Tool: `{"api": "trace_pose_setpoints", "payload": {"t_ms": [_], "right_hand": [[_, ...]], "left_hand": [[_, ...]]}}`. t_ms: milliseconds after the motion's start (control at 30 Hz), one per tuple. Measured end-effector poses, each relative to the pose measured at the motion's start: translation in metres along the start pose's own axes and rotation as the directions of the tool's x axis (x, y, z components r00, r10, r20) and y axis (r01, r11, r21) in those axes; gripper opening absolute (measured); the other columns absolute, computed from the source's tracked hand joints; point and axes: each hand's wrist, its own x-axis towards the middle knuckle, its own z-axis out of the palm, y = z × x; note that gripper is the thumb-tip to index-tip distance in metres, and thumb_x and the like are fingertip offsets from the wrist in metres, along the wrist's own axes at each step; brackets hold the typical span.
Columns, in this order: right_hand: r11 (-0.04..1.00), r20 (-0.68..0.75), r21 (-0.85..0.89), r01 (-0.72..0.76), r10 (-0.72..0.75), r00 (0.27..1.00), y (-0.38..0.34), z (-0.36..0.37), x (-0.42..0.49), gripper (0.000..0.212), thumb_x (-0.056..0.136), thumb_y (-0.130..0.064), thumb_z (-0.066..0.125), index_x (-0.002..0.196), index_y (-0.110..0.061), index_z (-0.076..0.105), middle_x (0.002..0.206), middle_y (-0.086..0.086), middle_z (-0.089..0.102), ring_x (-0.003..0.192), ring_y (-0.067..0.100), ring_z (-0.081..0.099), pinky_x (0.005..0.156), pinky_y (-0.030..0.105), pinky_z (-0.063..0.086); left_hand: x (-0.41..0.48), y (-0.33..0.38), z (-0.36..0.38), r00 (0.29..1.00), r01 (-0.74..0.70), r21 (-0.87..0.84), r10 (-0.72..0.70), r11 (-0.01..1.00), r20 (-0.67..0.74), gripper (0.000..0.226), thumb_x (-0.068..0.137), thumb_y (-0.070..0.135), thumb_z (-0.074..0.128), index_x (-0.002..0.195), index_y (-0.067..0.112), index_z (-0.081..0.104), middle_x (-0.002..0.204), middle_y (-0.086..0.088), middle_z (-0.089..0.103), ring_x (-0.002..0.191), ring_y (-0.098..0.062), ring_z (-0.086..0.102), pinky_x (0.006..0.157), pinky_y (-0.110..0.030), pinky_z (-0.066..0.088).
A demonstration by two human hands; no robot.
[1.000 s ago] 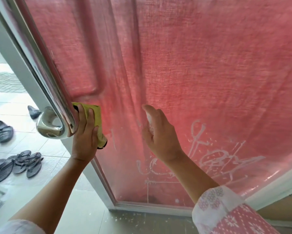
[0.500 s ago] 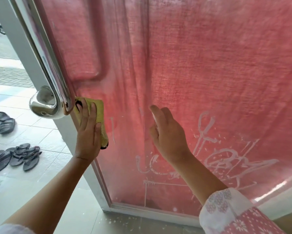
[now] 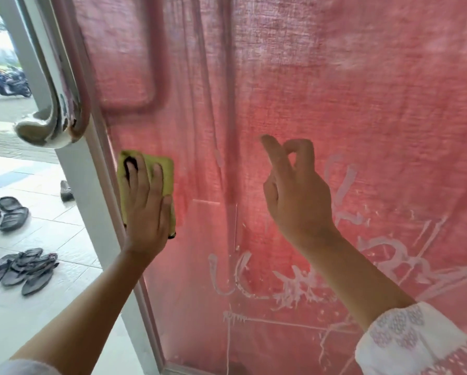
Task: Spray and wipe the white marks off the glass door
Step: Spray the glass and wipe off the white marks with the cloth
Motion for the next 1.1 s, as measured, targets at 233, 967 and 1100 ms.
{"api": "trace_pose_setpoints", "payload": {"t_ms": [233,967,1100], "right_hand": [[0.988,-0.035,-0.139,0.065,-0.07,0.997,0.007,0.006,-0.014,0.069,0.073,0.012,0.059,0.135,-0.014,0.043,0.128,0.02,0.048,0.044,0.014,0.033,0.031,0.022,0.034],[0.93,0.113,-0.367,0.03,0.013,0.994,0.026,0.031,-0.111,0.063,0.094,-0.035,0.056,0.147,-0.022,0.026,0.16,0.012,0.0,0.057,0.02,0.046,0.04,0.022,0.026],[0.929,0.115,-0.371,0.011,0.034,0.993,0.026,0.035,-0.111,0.063,0.094,-0.034,0.057,0.148,-0.022,0.026,0.16,0.011,-0.001,0.056,0.02,0.047,0.041,0.023,0.032]], "left_hand": [[0.02,-0.017,-0.004,0.996,-0.052,0.081,0.058,0.995,-0.074,0.055,0.1,0.019,0.03,0.148,-0.005,0.017,0.153,-0.033,0.011,0.146,-0.036,-0.001,0.119,-0.05,0.0],[-0.006,-0.03,0.015,0.971,0.054,0.155,-0.016,0.986,-0.238,0.056,0.103,0.029,0.023,0.152,0.006,0.013,0.159,-0.017,0.007,0.147,-0.032,0.004,0.12,-0.044,0.003],[0.012,0.003,0.032,0.868,0.312,0.05,-0.264,0.949,-0.42,0.053,0.103,0.024,0.023,0.151,0.005,0.016,0.158,-0.018,0.015,0.147,-0.033,0.01,0.12,-0.043,0.004]]}}
